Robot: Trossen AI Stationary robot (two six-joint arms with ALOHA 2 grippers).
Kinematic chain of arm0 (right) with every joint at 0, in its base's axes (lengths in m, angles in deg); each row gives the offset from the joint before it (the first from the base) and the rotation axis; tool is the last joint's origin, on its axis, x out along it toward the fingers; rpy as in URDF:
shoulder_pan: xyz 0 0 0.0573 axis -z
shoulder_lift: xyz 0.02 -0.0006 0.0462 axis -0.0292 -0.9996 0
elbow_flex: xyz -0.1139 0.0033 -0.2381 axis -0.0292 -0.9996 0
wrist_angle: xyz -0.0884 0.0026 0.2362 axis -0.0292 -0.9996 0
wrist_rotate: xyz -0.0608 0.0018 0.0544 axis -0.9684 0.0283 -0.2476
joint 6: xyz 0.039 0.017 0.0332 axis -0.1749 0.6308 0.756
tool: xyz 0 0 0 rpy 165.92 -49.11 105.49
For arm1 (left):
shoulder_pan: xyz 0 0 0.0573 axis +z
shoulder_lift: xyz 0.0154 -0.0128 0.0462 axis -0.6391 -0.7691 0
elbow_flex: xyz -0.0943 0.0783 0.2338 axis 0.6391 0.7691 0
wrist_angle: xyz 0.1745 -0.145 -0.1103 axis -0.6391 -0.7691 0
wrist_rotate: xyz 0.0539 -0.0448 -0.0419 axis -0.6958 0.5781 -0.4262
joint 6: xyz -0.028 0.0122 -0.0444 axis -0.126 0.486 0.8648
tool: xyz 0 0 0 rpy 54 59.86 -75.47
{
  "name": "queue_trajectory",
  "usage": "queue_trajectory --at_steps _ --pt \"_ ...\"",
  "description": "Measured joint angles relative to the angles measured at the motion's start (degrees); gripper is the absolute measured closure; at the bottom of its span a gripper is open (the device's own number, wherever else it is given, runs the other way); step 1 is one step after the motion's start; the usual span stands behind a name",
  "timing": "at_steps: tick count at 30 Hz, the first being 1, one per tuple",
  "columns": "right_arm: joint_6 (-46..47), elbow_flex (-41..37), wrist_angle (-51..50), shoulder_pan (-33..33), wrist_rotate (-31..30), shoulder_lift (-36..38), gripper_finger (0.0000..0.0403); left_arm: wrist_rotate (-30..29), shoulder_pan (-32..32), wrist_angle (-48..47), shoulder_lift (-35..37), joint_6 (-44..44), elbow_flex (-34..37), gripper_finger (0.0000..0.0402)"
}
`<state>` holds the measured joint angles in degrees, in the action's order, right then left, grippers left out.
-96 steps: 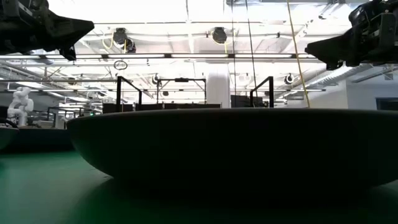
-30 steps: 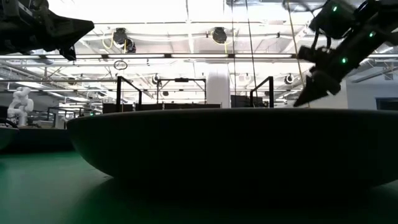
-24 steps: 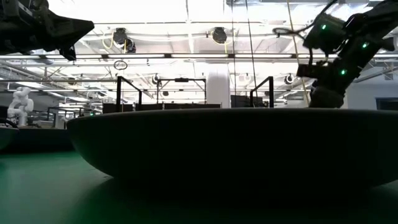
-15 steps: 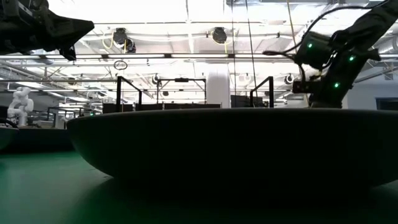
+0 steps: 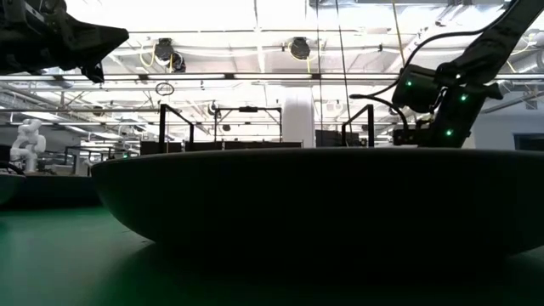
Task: Place and stack plates onto a shelf
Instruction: Put the pink plate on the shelf
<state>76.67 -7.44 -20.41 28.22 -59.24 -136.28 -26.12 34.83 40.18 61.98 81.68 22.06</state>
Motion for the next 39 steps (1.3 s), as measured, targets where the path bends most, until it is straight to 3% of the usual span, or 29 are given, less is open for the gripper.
queue_trajectory --at_steps 6,12,17,22,25,31,39 --pt "2.3 -0.2 0.8 0.1 -0.7 0.9 0.0389 0.0 0.0 0.0 0.0 0.0 0.0 0.0385" --pt "5.2 -0.1 1.9 0.0 -1.0 4.8 0.0398 0.0 0.0 0.0 0.0 0.0 0.0 0.0385" --pt "6.5 0.2 2.3 -1.0 -5.2 12.4 0.04 0.0 0.0 0.0 0.0 0.0 0.0 0.0385" --pt "2.2 6.1 2.9 -2.2 -12.0 18.9 0.0401 0.0 0.0 0.0 0.0 0.0 0.0 0.0385" --pt "-2.4 11.8 4.5 -3.1 -12.8 19.9 0.0402 0.0 0.0 0.0 0.0 0.0 0.0 0.0385" --pt "-8.8 24.2 5.6 -5.9 -12.1 15.0 0.0402 0.0 0.0 0.0 0.0 0.0 0.0 0.0385" --pt "-15.0 34.9 11.0 -8.7 -4.3 0.0 0.0402 0.0 0.0 0.0 0.0 0.0 0.0 0.0385"
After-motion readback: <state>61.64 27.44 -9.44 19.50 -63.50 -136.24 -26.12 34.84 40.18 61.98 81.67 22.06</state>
